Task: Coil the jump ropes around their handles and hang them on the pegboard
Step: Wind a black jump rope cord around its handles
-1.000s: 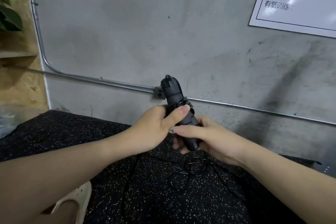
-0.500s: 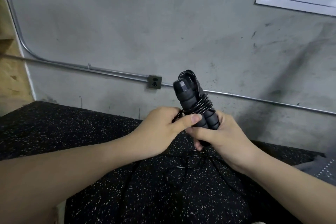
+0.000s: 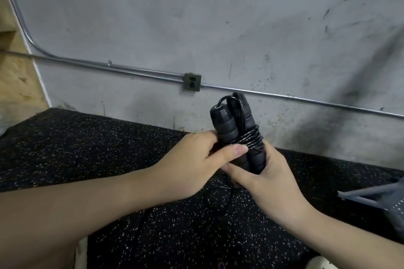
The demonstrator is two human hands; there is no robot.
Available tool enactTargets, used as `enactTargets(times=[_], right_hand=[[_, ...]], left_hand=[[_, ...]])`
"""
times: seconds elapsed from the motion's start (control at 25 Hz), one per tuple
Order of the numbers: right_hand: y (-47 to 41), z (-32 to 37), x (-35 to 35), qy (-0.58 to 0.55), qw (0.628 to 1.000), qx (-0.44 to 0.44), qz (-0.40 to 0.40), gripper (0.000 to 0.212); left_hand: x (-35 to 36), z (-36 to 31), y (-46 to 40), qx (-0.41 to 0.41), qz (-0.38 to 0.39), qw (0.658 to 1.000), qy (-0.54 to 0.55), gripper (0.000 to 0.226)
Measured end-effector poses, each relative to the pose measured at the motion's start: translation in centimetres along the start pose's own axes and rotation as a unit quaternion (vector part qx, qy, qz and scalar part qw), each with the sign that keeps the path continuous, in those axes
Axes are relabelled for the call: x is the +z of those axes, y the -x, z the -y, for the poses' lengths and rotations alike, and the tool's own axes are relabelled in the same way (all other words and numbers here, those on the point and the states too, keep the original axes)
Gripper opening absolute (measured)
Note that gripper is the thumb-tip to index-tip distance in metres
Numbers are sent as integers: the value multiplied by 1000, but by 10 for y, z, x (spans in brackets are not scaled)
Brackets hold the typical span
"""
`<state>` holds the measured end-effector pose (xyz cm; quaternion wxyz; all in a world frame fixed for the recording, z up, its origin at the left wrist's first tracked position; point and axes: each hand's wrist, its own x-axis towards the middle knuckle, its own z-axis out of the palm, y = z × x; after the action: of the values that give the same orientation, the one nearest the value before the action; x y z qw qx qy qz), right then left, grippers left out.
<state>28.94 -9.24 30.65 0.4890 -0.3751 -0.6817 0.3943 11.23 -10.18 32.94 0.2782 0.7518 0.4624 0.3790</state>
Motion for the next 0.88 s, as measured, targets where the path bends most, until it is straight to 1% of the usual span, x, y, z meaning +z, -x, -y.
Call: enactTargets(times=[0.08,0.12,0.16,0.2,0.24,0.28,0.32,0.36,0.4,0.44,0.52,0.56,0.64,0.76,0.88], right_hand=[[6,1,-1,61,998,-10,-13,31],[7,3,-3,78,997,-10,3,29],[6,9,-7,56,997,6,47,25],[4,14,-12,-10,992,44,117,24],[3,20,-16,-116,967,106,199,27],[1,26,-18,-197,929,164,267,30],[1,30,-20,-236,900,192,312,31],[1,31,-20,-224,898,185,331,27],[1,31,-18,-190,910,166,328,20],[0,31,-15,-149,929,145,305,16],[-5,29,-9,-86,963,115,230,18],[-8,28,-8,-69,972,106,198,20],[-12,28,-5,-48,981,91,164,22],[-15,31,-1,18,989,74,128,32],[-15,35,5,44,992,74,87,43]], left_hand=[[-4,3,5,7,24,999,40,25],[-8,3,7,12,37,997,65,24],[-12,5,8,18,46,995,81,24],[-17,4,10,24,54,994,88,23],[-21,2,12,32,67,993,89,21],[-23,-1,15,41,84,992,89,20],[-24,-5,17,48,102,990,88,20],[-25,-7,17,52,112,989,85,23],[-25,-8,17,50,110,990,75,30],[-27,-7,15,39,98,993,52,43],[-32,-4,13,-15,39,999,-31,82],[-35,-2,13,-48,3,996,-79,91],[-36,-4,14,-64,-38,989,-125,83],[-35,-9,16,-42,-65,992,-101,73],[-34,-11,18,-13,-64,993,-93,69]])
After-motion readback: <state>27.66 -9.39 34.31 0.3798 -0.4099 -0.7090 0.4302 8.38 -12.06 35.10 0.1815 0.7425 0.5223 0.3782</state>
